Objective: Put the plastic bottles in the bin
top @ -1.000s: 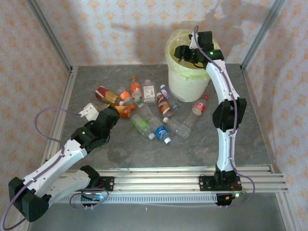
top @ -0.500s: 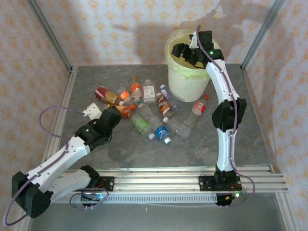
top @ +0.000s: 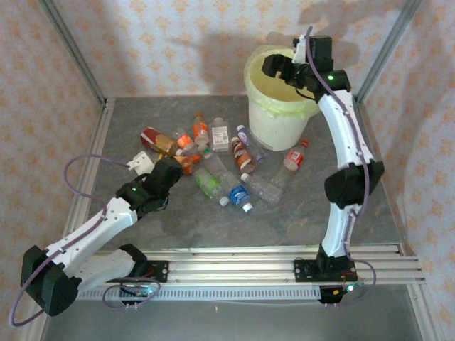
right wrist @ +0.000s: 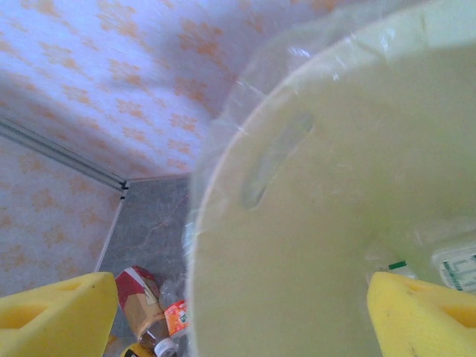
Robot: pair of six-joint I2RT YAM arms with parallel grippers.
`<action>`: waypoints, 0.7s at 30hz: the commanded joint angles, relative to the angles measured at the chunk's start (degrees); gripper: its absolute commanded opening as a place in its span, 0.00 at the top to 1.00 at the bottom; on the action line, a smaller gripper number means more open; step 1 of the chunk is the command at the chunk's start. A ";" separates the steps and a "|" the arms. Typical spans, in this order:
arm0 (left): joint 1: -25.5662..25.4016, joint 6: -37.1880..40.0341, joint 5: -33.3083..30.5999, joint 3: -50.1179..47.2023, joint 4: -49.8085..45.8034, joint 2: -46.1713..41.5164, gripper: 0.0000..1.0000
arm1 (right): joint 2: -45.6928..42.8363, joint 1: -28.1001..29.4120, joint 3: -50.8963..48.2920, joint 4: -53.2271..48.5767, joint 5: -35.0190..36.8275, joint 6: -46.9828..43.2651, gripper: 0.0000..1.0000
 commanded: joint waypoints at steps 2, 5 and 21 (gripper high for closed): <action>0.67 -1.46 0.12 1.40 0.80 1.43 0.00 | -11.71 -0.28 -9.69 3.77 1.96 -3.64 0.11; 0.74 -1.61 0.99 1.28 1.80 2.38 0.00 | -19.47 -0.30 -18.69 7.86 1.76 -4.14 0.10; 2.35 -3.00 -4.11 1.84 3.54 5.90 0.00 | -54.66 3.45 -64.21 27.58 2.59 3.08 0.01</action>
